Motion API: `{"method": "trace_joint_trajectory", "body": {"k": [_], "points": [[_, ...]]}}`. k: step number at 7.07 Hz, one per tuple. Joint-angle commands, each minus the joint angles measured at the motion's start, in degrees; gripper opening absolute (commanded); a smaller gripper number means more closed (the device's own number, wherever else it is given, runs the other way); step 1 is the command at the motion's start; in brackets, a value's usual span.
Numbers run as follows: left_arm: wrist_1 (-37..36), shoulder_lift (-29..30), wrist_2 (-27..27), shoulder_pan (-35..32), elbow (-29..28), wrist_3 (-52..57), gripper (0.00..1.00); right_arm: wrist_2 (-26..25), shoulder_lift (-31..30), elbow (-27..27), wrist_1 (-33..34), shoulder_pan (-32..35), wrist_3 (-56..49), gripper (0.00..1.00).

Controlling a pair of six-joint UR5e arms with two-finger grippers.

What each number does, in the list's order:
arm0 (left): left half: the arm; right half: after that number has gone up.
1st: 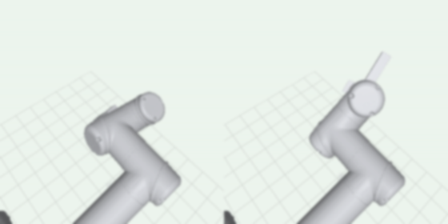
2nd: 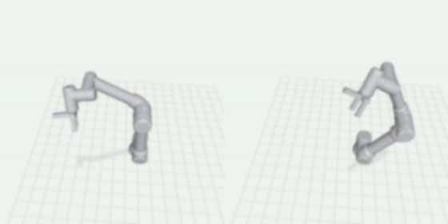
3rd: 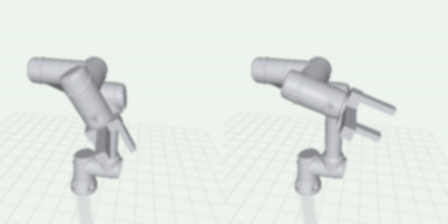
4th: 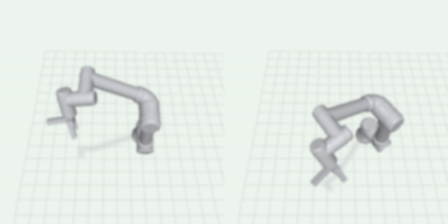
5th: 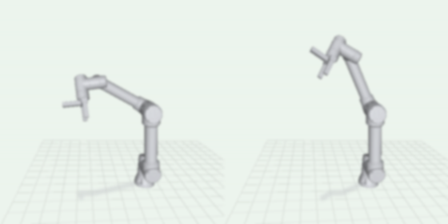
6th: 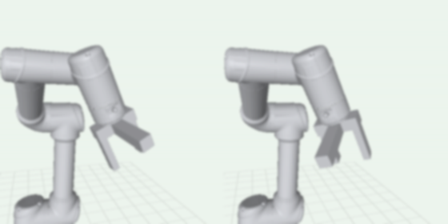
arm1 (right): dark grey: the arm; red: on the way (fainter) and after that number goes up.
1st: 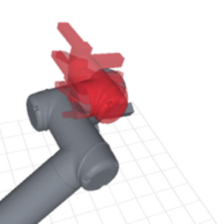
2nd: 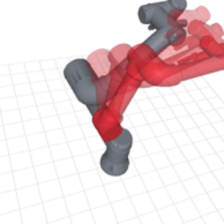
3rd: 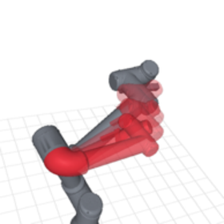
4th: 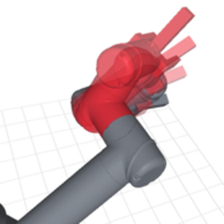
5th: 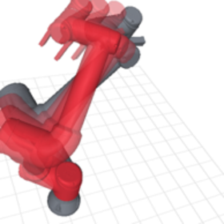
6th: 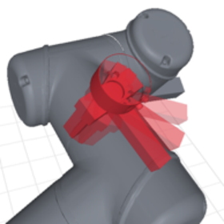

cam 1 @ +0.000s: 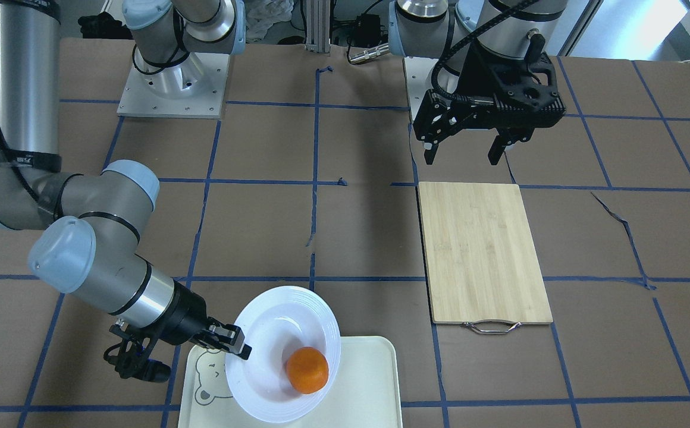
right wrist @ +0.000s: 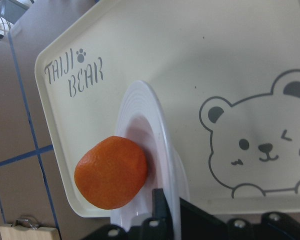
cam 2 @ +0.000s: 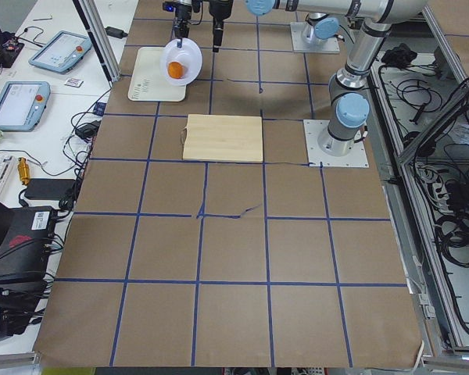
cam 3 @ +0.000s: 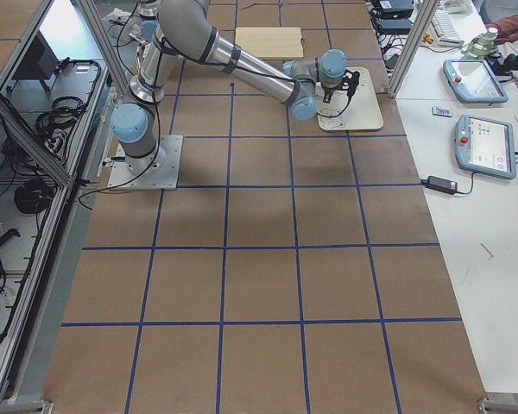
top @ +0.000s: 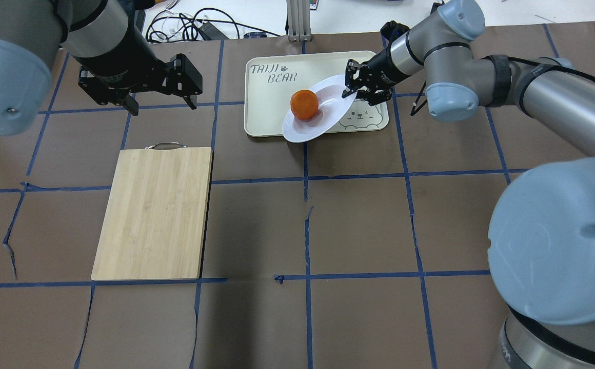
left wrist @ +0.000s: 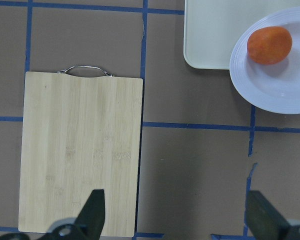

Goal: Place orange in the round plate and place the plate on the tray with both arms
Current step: 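Carry the plate with the right gripper onto the bear-printed tray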

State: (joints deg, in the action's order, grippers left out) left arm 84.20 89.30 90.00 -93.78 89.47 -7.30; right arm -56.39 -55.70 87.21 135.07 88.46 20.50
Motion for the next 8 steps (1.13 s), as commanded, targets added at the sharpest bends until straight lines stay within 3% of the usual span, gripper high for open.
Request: {"method": "trace_joint_trajectory", "body": {"k": [1, 3, 4, 8], "points": [[0.0, 0.0, 0.0, 0.0, 0.0, 0.0, 1.0, 0.93, 4.44, -7.98, 0.28, -0.22, -0.28, 0.11], [0.0, -0.09, 0.0, 0.0, 0.0, 0.0, 1.0, 2.77, 6.56, -10.74, 1.59, -1.62, -0.9, 0.11], [0.0, -0.09, 0.0, 0.0, 0.0, 0.0, 1.0, 3.99, 7.79, -10.13, 5.61, -2.06, -1.42, 0.13], [0.0, -0.09, 0.0, 0.0, 0.0, 0.0, 1.0, 4.62, 8.94, -9.69, 6.35, -2.33, -1.17, 0.14]]}}
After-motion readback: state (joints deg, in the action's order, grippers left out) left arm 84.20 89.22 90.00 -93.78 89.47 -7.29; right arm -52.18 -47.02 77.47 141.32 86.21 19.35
